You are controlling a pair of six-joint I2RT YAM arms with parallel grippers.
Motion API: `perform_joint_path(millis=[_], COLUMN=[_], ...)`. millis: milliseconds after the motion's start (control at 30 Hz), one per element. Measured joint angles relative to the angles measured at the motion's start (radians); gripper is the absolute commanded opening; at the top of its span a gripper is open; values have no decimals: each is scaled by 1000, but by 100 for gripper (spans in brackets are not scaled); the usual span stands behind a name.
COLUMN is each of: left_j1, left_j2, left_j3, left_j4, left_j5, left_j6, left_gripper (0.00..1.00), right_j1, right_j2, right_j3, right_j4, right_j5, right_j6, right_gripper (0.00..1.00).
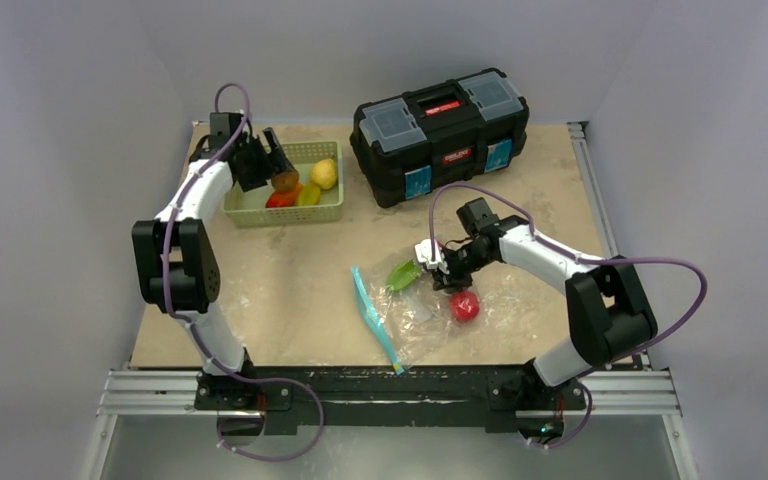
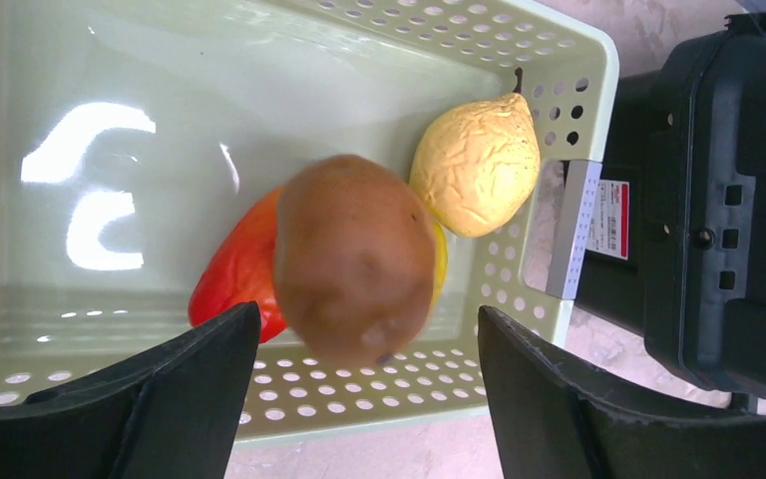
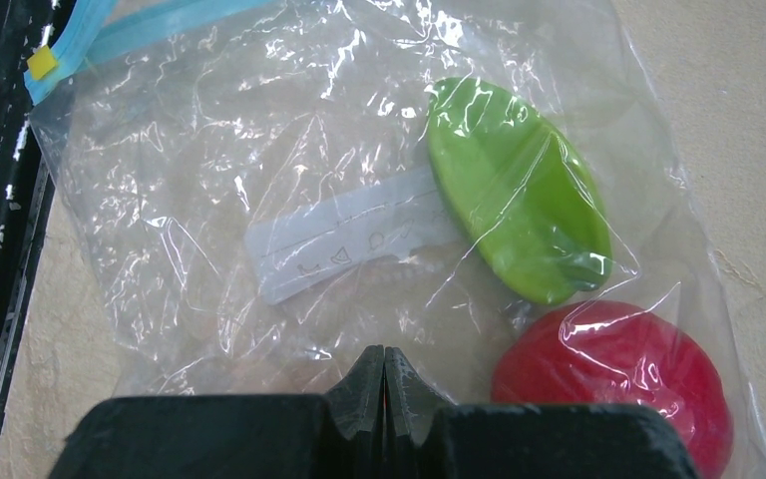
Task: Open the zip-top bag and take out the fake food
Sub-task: Place the fake vegetable in the bin.
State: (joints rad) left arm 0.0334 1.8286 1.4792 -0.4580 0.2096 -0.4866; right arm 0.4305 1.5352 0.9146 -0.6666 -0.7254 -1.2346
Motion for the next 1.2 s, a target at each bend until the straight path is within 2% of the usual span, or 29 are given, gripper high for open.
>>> perform_joint_path(millis=[67, 267, 400, 533, 833, 1000, 1200], left_j1=[8, 16, 19, 21, 54, 105, 109], left_j2=[-2, -47, -134, -289, -547, -667, -787], left_j3=[0, 0, -22, -130, -372, -529, -593], left_j4=[0, -2, 10, 53, 80, 82, 77], left_j5=[0, -1, 0, 1, 13, 92, 229], left_j6=[0, 8, 18, 19, 6, -26, -26], left_gripper=[87, 90, 92, 100, 100, 100, 99], right_j1=[-1, -3, -6, -6, -6, -6, -8], right_j2=[0, -13, -22, -26, -33, -39, -56], right_j3=[0, 0, 0, 0, 0, 0, 0], right_j4=[0, -2, -3, -3, -4, -5, -6], right_j5=[0, 0, -1, -1, -4, -5, -12], right_j6=[0, -1, -3, -3, -4, -4, -5], right_gripper=[2, 2, 2, 2, 2, 3, 4])
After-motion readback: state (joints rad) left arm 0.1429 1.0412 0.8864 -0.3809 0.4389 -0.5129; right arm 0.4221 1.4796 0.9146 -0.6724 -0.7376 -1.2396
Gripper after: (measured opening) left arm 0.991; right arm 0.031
